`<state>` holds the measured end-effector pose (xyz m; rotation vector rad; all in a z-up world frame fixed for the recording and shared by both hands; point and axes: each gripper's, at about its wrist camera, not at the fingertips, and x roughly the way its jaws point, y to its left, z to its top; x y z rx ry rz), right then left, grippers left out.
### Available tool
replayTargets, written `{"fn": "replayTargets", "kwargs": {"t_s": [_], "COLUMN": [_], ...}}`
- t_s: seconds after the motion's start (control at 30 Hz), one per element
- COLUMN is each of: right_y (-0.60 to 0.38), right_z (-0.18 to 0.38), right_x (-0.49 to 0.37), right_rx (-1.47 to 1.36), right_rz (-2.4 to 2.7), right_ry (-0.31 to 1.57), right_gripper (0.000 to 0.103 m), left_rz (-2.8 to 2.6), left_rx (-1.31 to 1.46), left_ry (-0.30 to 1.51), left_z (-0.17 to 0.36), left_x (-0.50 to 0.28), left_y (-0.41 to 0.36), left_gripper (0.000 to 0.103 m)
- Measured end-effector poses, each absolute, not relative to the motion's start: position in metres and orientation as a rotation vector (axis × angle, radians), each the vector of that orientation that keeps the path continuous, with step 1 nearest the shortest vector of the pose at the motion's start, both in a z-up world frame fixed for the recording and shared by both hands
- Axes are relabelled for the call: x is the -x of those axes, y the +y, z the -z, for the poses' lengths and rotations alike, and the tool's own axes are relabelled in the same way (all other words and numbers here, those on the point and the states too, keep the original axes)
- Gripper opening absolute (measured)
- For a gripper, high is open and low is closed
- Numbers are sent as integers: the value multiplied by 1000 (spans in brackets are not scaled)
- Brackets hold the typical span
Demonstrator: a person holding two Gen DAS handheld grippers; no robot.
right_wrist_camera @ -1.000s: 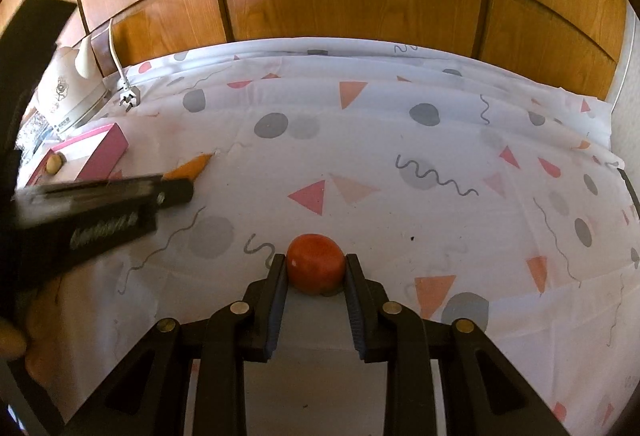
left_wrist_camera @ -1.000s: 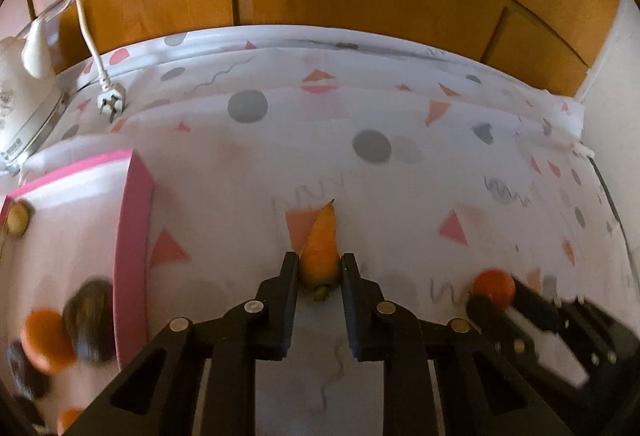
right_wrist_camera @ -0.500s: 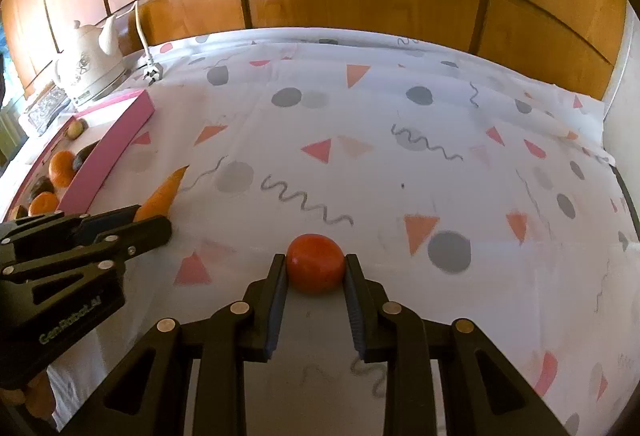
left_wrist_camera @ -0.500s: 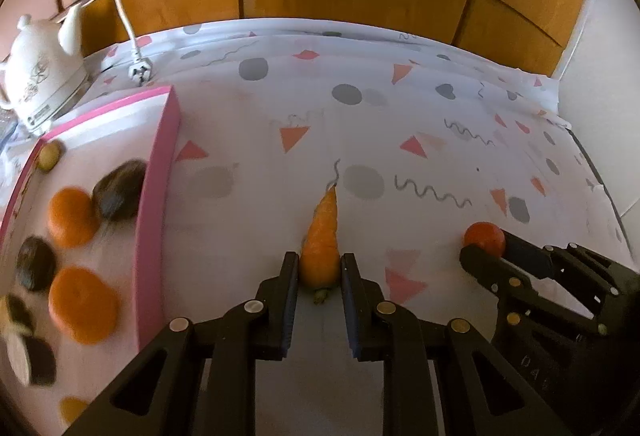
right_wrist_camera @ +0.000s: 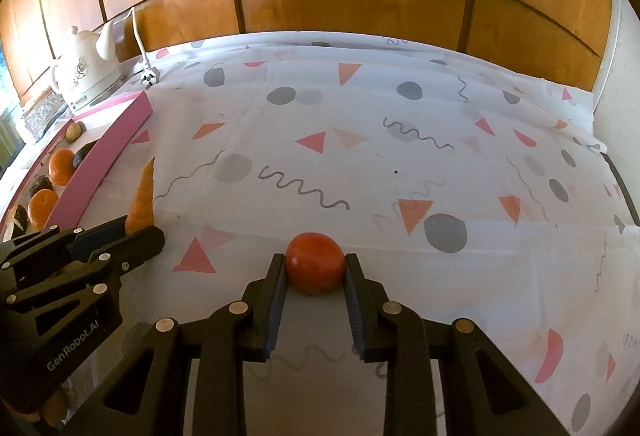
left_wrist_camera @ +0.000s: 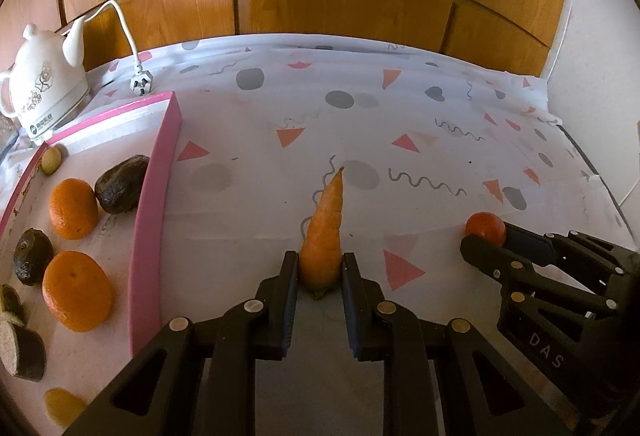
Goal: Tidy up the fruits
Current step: 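Grasp the carrot with the left tool while the right tool holds the tomato, then carry the carrot into the tray with the left tool while the right tool places the tomato there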
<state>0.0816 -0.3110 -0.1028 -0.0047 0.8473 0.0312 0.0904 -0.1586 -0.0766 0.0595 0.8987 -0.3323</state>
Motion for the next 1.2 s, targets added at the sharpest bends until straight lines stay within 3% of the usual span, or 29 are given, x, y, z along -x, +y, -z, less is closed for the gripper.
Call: {"fn": "replayTargets", "kwargs": {"t_s": [1.2], "right_y": [-305], "right_z": [102], "right_x": [-76], "right_rx": [16], "right_rz": [-10], "right_ry": [840], "right_gripper": [28], "left_rz": [359], "left_rx": [-90], "left_ry": [912], "left_z": [73], "left_x": [-84], "left_y": [-158], "left_gripper": [21]}}
